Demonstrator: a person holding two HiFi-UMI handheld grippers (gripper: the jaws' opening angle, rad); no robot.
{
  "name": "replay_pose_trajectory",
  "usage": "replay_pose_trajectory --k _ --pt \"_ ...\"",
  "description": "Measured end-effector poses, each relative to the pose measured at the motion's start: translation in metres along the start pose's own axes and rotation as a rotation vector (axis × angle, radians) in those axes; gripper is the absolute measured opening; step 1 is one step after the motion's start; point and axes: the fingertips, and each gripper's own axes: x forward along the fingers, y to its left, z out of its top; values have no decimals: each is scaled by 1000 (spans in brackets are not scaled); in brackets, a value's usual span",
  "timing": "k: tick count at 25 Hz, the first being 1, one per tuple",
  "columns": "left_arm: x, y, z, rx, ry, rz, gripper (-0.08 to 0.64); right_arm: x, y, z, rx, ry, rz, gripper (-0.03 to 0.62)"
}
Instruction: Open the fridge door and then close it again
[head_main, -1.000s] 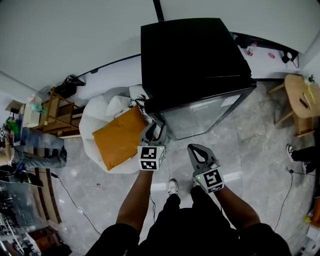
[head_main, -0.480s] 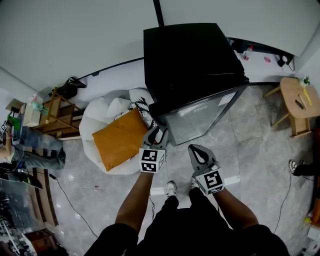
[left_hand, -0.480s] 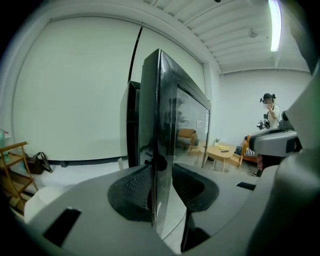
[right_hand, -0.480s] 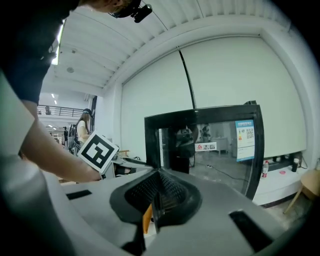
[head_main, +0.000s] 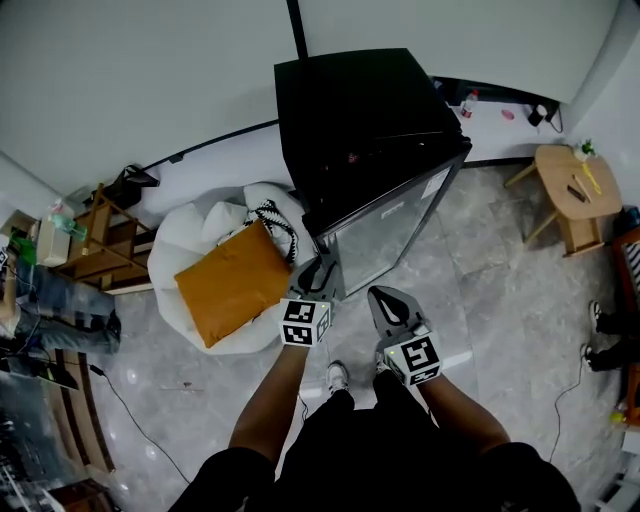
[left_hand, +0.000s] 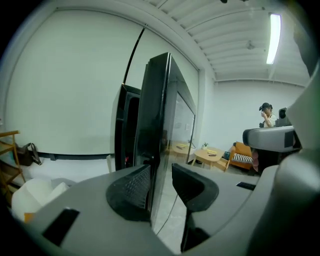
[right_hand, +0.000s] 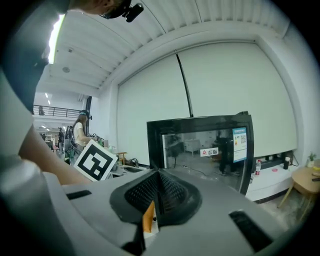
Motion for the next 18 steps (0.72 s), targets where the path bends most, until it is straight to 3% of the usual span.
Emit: replay_pose_trajectory --k 9,18 --pt "-12 -38 -8 24 -3 -54 161 -21 20 14 27 -24 -60 17" --pt "-24 -81 -16 17 26 -10 166 -44 7 5 20 10 37 17"
